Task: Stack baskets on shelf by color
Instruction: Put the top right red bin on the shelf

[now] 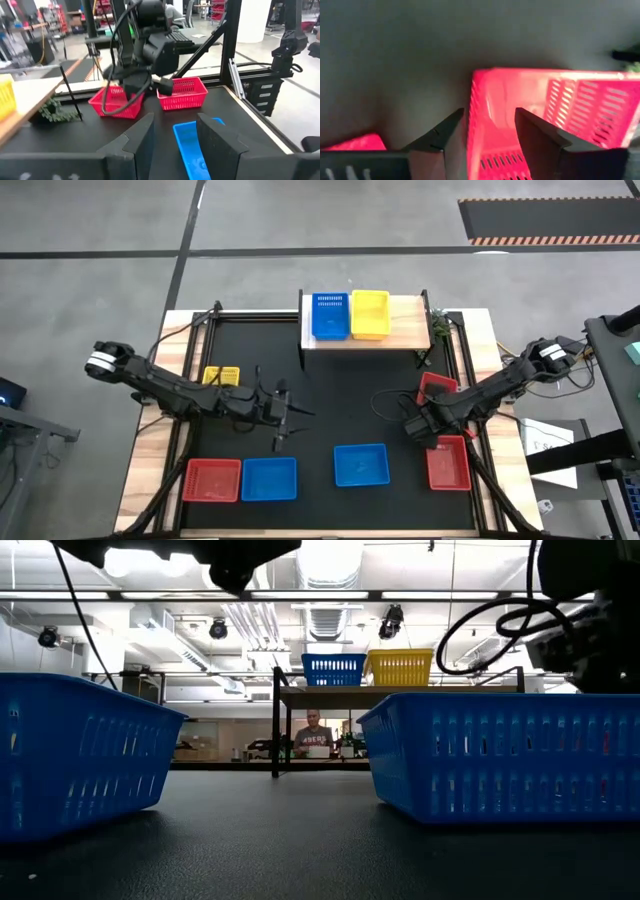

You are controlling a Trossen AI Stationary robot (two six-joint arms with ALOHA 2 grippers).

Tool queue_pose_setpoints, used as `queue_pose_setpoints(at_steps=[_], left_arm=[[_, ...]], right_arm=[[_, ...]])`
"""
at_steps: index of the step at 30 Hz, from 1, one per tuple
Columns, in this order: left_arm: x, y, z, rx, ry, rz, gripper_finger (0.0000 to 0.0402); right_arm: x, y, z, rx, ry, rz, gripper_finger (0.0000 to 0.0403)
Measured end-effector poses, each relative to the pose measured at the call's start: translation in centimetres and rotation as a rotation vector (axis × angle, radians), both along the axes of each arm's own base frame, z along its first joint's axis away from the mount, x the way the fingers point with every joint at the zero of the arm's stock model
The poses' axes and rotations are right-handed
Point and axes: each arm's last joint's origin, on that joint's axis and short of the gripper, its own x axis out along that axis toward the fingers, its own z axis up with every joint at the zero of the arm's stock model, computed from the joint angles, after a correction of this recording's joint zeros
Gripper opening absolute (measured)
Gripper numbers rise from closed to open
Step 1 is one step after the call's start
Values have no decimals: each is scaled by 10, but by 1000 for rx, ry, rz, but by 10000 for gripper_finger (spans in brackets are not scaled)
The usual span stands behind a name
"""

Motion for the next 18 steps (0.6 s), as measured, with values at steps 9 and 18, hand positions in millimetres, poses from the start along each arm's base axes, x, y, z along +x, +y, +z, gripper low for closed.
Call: queue_pose_setpoints(at_steps=[9, 18], left_arm=[[-7, 2, 16, 100, -92, -5, 130], [-14, 4, 27, 163, -148, -3, 130]], right_arm=[[3, 1, -4, 20, -42, 4, 53], [15, 12, 30, 61, -76, 12, 11]])
